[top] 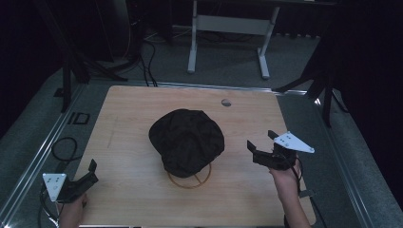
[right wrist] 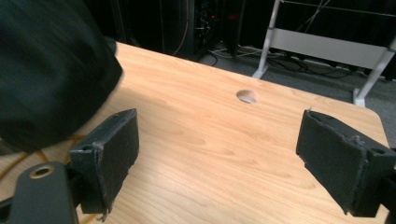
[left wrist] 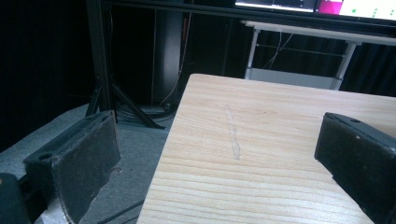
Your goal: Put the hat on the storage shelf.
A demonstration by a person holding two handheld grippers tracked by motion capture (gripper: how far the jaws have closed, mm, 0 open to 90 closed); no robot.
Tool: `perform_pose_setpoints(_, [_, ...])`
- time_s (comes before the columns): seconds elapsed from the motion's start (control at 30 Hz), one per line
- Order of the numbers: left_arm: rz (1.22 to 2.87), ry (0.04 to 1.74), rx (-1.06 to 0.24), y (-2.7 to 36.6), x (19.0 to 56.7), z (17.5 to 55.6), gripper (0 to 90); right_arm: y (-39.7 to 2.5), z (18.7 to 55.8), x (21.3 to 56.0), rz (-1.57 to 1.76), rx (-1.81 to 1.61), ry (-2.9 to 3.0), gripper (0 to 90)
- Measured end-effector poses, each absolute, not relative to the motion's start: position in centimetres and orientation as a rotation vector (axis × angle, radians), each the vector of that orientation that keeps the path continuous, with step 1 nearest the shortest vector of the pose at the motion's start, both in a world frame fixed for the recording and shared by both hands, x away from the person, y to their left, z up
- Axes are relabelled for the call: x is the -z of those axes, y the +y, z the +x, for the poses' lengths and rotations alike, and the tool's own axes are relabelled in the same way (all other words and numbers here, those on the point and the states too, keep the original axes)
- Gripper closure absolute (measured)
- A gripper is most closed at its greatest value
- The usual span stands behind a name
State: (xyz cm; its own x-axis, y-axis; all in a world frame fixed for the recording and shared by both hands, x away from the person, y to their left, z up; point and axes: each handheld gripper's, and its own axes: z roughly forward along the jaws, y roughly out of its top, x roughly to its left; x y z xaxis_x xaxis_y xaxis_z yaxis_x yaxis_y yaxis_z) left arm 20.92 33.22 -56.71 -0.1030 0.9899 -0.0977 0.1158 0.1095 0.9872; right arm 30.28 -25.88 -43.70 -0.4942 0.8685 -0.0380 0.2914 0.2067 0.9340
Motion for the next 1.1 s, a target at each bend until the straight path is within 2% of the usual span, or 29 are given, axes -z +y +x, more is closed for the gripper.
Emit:
perform_pose_setpoints(0.57, [1.171, 1.419, -1.143, 33.2, 56.7, 20.9, 0.5, -30.2, 30.8, 49.0, 1.181, -1.172, 1.847, 13.1])
perform_pose_setpoints(1.1, [1.172, 1.422, -1.141, 33.2, 56.7, 21.0, 0.5, -34.2, 30.2, 52.1, 1.303, -1.081, 1.775, 10.9])
